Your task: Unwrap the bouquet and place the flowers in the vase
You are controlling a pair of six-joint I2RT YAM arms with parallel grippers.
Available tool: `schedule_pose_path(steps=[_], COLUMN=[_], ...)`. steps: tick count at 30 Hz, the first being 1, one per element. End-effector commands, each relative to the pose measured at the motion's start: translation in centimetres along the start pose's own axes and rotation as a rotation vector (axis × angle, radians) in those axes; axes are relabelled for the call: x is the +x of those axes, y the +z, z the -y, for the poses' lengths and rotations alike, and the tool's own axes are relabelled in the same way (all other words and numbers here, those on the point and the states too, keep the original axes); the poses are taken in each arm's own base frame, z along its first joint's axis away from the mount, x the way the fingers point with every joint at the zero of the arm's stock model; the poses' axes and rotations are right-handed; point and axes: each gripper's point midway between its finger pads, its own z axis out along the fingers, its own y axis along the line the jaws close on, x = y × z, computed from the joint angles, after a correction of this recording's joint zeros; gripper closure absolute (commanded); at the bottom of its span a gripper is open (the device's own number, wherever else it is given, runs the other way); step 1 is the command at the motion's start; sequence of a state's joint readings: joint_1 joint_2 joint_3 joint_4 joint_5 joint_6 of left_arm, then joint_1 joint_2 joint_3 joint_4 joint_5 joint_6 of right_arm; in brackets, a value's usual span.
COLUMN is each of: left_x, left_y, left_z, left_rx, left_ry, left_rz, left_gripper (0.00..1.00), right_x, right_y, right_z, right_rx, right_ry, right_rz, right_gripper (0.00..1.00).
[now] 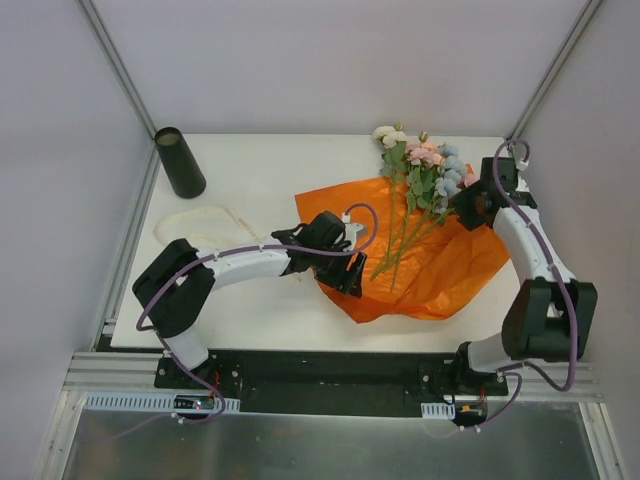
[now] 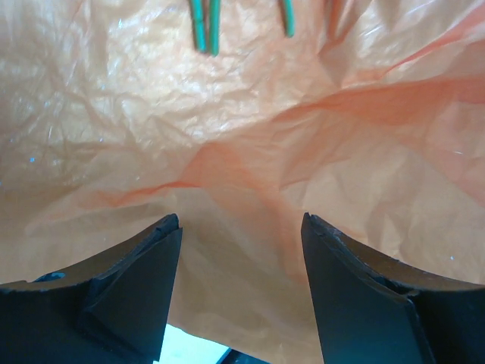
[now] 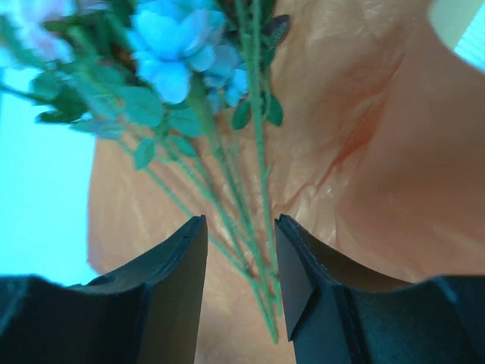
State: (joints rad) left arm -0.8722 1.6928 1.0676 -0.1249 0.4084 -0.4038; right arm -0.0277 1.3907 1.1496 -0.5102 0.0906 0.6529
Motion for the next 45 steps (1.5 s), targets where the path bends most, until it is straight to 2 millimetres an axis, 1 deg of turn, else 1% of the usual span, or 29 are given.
schedule_pose_path(steps=[1, 2, 5, 7, 9, 12, 14, 17, 20, 23, 26, 28, 31, 34, 37, 38, 39, 40, 43, 45], left_x=[1.2, 1.5, 2.1, 2.1, 2.2, 2.3, 2.3, 2.3, 2.2, 2.4, 2.3, 2.1, 0.8, -1.3, -3.5, -4.4, -4.8, -5.6, -6.8, -7.3], left_y=[0.2, 0.1, -0.4, -1.0, -1.0, -0.9, -1.2, -1.6, -1.8, -2.0, -2.0, -2.1, -2.8, -4.2, -6.2, -7.2, -8.0, -9.2, -12.9, -15.0], left_z=[-1.3, -1.9, -4.4, -5.6, -6.1, -6.9, -8.1, -8.8, -9.0, -9.3, -9.2, -8.9, -8.1, -6.8, -4.4, -3.3, -2.3, -1.4, 0.0, 0.2], left_rx=[-0.072, -0.098, -0.221, -0.287, -0.314, -0.361, -0.428, -0.477, -0.495, -0.513, -0.512, -0.503, -0.489, -0.468, -0.404, -0.375, -0.349, -0.332, -0.34, -0.372], left_ry=[0.006, -0.001, -0.034, -0.046, -0.051, -0.066, -0.082, -0.086, -0.099, -0.121, -0.142, -0.15, -0.14, -0.108, -0.05, -0.027, 0.007, 0.032, 0.117, 0.164], left_rz=[0.007, 0.012, 0.052, 0.081, 0.089, 0.081, 0.083, 0.09, 0.098, 0.105, 0.114, 0.122, 0.16, 0.218, 0.275, 0.3, 0.312, 0.337, 0.384, 0.397], left_gripper=[0.33, 0.34, 0.34, 0.33, 0.33, 0.33, 0.33, 0.32, 0.32, 0.32, 0.32, 0.32, 0.32, 0.32, 0.32, 0.31, 0.3, 0.29, 0.22, 0.09], right_x=[-0.2, -0.1, 0.3, 1.0, 1.6, 1.7, 1.2, 0.8, 1.3, 2.1, 2.6, 2.9, 3.2, 3.0, 2.7, 2.3, 2.0, 1.6, 0.5, 0.5], right_y=[4.8, 5.5, 6.3, 6.2, 5.9, 5.3, 5.3, 5.6, 6.1, 6.8, 7.3, 7.6, 8.1, 8.2, 7.8, 7.4, 6.9, 6.4, 4.8, 4.0], right_z=[2.1, 3.1, 6.2, 7.8, 9.0, 10.5, 11.1, 11.6, 12.2, 13.3, 14.3, 14.5, 13.8, 13.3, 12.6, 12.0, 11.2, 10.5, 7.5, 5.1], right_rx=[0.128, 0.171, 0.296, 0.339, 0.365, 0.398, 0.407, 0.414, 0.412, 0.42, 0.434, 0.425, 0.38, 0.368, 0.338, 0.323, 0.298, 0.276, 0.166, 0.067], right_ry=[0.004, 0.007, 0.03, 0.049, 0.054, 0.038, 0.012, -0.04, -0.081, -0.072, -0.07, -0.074, -0.088, -0.098, -0.121, -0.124, -0.118, -0.109, -0.042, -0.03], right_rz=[-0.021, -0.037, -0.038, -0.045, -0.047, -0.014, 0.016, 0.024, 0.005, -0.032, -0.045, -0.054, -0.076, -0.082, -0.087, -0.081, -0.076, -0.07, -0.032, -0.02], right_gripper=[0.53, 0.53, 0.53, 0.53, 0.53, 0.53, 0.53, 0.52, 0.51, 0.51, 0.51, 0.51, 0.51, 0.52, 0.52, 0.52, 0.52, 0.52, 0.53, 0.53])
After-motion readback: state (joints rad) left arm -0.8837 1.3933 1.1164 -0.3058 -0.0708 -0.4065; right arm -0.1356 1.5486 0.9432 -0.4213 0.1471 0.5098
